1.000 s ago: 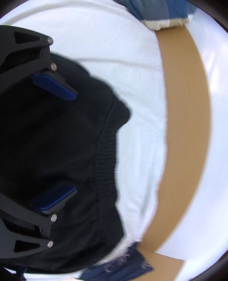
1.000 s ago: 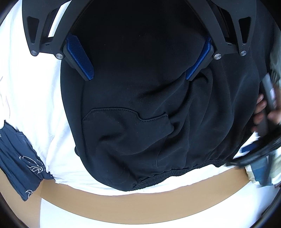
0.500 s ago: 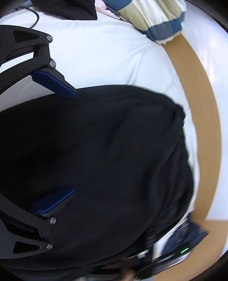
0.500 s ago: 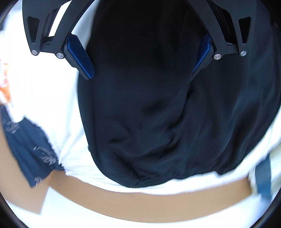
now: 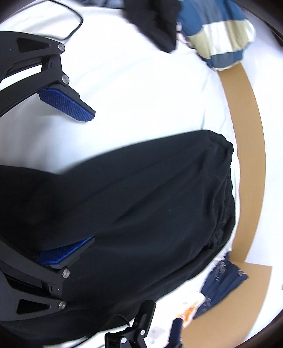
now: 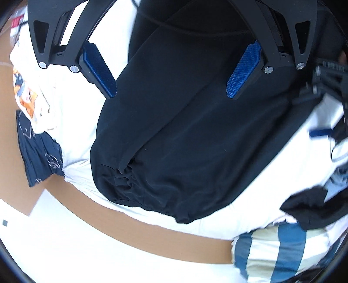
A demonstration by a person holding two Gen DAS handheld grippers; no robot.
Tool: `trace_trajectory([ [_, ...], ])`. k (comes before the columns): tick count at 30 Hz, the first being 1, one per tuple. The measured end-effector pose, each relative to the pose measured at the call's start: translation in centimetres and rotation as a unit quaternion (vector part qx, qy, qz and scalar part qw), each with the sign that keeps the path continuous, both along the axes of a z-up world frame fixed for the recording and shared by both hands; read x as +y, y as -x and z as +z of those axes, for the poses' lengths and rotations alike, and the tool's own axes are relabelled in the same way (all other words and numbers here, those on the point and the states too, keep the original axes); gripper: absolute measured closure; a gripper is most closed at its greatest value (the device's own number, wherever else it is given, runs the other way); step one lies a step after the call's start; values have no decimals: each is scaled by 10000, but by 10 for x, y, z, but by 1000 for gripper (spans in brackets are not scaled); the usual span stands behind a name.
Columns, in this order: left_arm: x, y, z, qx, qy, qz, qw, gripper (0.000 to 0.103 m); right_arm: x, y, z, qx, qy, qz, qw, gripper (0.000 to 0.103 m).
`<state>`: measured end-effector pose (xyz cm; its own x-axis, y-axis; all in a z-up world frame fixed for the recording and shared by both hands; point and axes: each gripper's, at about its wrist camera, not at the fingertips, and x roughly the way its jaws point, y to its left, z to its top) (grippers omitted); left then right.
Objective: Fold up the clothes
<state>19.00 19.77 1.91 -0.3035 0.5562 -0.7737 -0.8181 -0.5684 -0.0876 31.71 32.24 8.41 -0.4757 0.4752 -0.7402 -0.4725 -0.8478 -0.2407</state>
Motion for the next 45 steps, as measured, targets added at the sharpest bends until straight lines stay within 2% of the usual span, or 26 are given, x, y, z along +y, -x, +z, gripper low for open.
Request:
trace_trajectory([
  [2,-13,-4,0,-233,-88,-51,9997,1,2,4,-3,80,134,-88,9998,0],
  [4,-17,-7,-2,-284,-35,-88,9996,1,5,3,-10,155,264,-167,9994,0],
  [9,-13,-23,5,233,138,-262,9993,1,13,1,-28,344,589,-363,9970,0],
  [11,-10,-24,4,289,259,-275,9989,7,16,1,-36,419,719,-441,9956,0],
  [14,-12,-21,3,277,342,-144,9989,8,20,-1,-47,531,914,-558,9928,0],
  [19,-33,-19,5,262,273,-100,9992,9,25,0,-61,668,1144,-704,9887,0],
  [24,-55,-22,14,-12,-137,-371,9992,9,29,1,-60,843,1279,-671,9859,0],
  [27,-56,-36,18,-198,-202,-590,9979,9,30,-3,-59,997,1410,-668,9827,0],
  [28,-53,-44,18,-158,-119,-681,9975,16,31,-2,-58,1007,1418,-669,9825,0],
  [29,-49,-51,17,-34,30,-732,9973,35,31,-1,-59,1007,1421,-666,9825,0],
  [30,-43,-55,15,86,236,-719,9971,46,32,0,-60,1007,1426,-662,9824,0],
  [31,-38,-56,11,129,432,-651,9969,64,33,-2,-60,1034,1454,-652,9818,0],
  [32,-36,-55,10,112,503,-563,9971,73,34,-7,-59,1089,1507,-637,9805,0],
  [34,-42,-46,15,-88,318,-388,9987,86,38,-8,-61,1236,1660,-618,9764,0],
  [36,-60,-34,23,-258,-17,-32,9997,91,43,-12,-61,1366,1792,-609,9724,0],
  [38,-83,-24,32,-196,-281,438,9985,94,45,-16,-61,1437,1867,-611,9699,0],
  [40,-104,-15,37,-172,-385,745,9963,96,44,-17,-60,1441,1878,-620,9696,0],
  [45,-116,-3,30,-250,30,1006,9946,95,40,-19,-55,1397,1892,-575,9703,0],
])
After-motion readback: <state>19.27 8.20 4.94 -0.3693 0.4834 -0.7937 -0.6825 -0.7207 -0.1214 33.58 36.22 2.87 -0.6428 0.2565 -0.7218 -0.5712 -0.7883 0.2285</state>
